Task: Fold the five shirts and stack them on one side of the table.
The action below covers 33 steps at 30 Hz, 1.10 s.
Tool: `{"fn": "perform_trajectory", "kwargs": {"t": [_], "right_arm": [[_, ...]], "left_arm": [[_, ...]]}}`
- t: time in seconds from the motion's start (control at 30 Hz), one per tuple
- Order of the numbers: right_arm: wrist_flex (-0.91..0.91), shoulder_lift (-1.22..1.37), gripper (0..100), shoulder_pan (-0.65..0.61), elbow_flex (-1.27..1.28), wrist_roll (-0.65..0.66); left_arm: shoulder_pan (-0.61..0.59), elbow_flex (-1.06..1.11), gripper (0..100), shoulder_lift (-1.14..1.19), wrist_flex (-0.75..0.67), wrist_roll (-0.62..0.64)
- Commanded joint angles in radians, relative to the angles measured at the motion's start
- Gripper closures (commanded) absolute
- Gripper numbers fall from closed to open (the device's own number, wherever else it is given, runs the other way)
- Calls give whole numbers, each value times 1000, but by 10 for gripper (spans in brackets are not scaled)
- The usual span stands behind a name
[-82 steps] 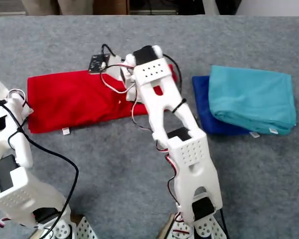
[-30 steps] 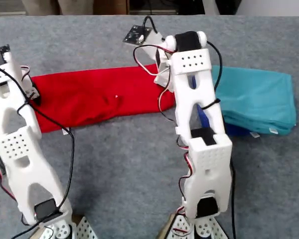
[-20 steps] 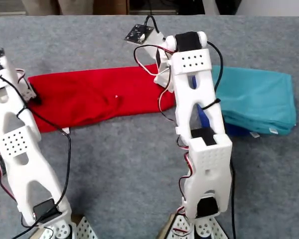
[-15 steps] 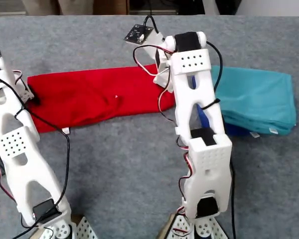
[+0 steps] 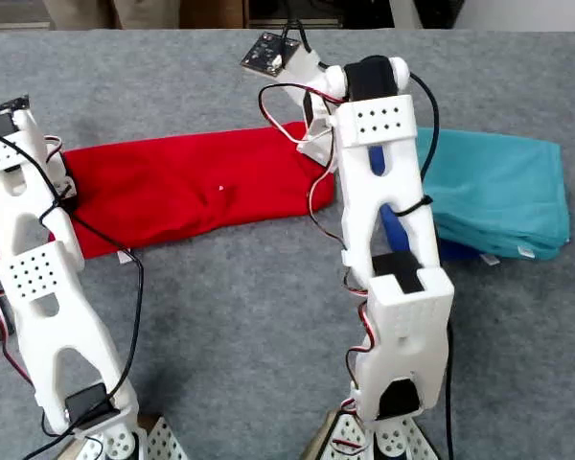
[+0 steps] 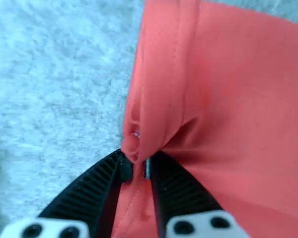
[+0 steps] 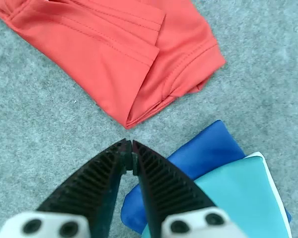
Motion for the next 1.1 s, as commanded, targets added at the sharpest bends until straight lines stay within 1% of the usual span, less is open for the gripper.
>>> {"fn": "perform_trajectory", "kwargs": {"t": [0.0, 0.2, 0.27, 0.33, 0.43, 0.57, 0.67, 0.77, 0.93, 1.07], "right_arm": [[14, -99, 994, -7, -10, -12], [9, -137, 994, 10, -8, -12], [-25, -145, 994, 13, -8, -20], [-71, -148, 994, 7, -8, -89], [-196, -134, 994, -8, 12, -212], [-404, -74, 994, -5, 62, -328], [-512, -18, 994, 22, 105, -413], [-617, 59, 994, 47, 165, -486], [-776, 171, 994, 81, 246, -509], [-852, 213, 994, 114, 268, -509]], "left_arm": [[-8, 41, 982, 1, 23, -3], [-104, 29, 982, -4, 25, -11], [-150, 41, 982, -22, 25, -34], [-183, 58, 982, -54, 25, -40], [-215, 72, 982, -142, 25, -41], [-210, 78, 982, -311, 25, -38], [-166, 78, 982, -450, 25, -23], [-89, 95, 982, -568, 25, 9], [120, 250, 982, -727, 25, 14], [296, 394, 982, -812, 25, 15]]}}
